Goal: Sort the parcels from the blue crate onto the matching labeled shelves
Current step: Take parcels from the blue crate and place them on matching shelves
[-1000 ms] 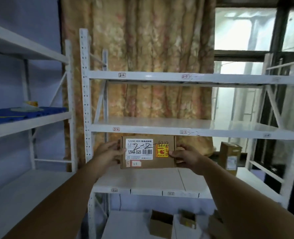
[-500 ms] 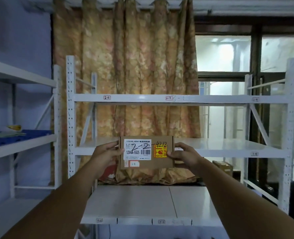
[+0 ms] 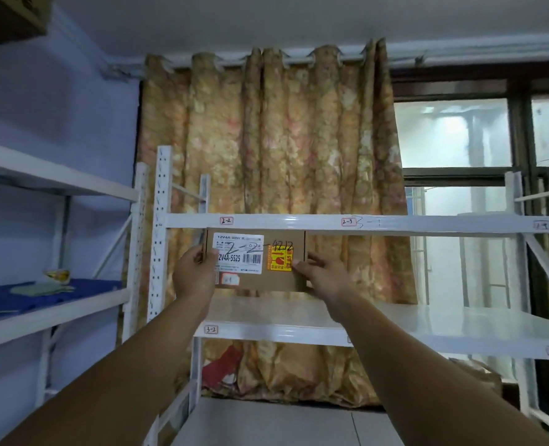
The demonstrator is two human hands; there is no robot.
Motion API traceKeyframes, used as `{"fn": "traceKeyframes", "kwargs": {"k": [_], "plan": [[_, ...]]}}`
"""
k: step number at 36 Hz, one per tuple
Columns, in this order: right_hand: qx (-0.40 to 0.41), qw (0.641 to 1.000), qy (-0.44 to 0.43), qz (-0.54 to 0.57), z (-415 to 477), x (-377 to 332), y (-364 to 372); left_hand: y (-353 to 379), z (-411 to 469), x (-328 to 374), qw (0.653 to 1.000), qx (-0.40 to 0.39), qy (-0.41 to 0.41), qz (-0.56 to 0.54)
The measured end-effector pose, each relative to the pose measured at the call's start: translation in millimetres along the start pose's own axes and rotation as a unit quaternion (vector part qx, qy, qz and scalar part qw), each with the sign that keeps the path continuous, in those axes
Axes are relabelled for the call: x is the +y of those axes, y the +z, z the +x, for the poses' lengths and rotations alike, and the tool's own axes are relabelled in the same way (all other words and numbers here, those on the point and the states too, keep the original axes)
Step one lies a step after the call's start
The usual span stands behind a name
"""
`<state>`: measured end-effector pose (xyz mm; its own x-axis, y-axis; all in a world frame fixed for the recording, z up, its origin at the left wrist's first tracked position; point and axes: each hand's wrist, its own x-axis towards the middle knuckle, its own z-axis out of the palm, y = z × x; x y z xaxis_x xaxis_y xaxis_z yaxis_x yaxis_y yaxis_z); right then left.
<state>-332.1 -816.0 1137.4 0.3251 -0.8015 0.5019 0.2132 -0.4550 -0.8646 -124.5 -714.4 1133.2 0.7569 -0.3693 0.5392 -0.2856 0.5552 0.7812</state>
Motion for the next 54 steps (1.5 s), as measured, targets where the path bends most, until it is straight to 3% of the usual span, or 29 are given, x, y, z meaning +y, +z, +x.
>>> {"fn": "traceKeyframes", "kwargs": {"k": [5,12,24,28,35,39,44,54], "plan": [[0.044,0.997,-0.062,-0.006,39.7,-0.9,38.7,-0.2,52.5,-12.0,0.999,0.010,0.025,0.028],[0.110,0.963,-0.176,-0.171,103.9,-16.6,82.9,-0.7,141.1,-20.0,0.997,0.004,0.064,0.043],[0.132,0.940,-0.215,-0.229,220.1,-20.3,147.2,16.6,281.0,-26.8,0.991,-0.015,0.129,0.018],[0.153,0.934,-0.196,-0.259,256.3,-14.3,158.9,33.3,310.9,-35.1,0.990,-0.012,0.139,0.032],[0.158,0.922,-0.175,-0.306,316.5,-13.0,161.8,69.4,361.0,-55.3,0.980,-0.095,0.120,0.125],[0.103,0.934,-0.108,-0.325,356.2,-15.4,163.9,86.9,393.5,-60.1,0.965,-0.120,0.126,0.194],[0.009,0.941,-0.038,-0.335,392.8,-15.7,172.5,102.7,431.0,-67.0,0.909,-0.191,0.103,0.355],[-0.045,0.907,-0.006,-0.419,445.9,3.5,197.2,119.7,478.1,-95.1,0.897,-0.219,0.067,0.378]]}}
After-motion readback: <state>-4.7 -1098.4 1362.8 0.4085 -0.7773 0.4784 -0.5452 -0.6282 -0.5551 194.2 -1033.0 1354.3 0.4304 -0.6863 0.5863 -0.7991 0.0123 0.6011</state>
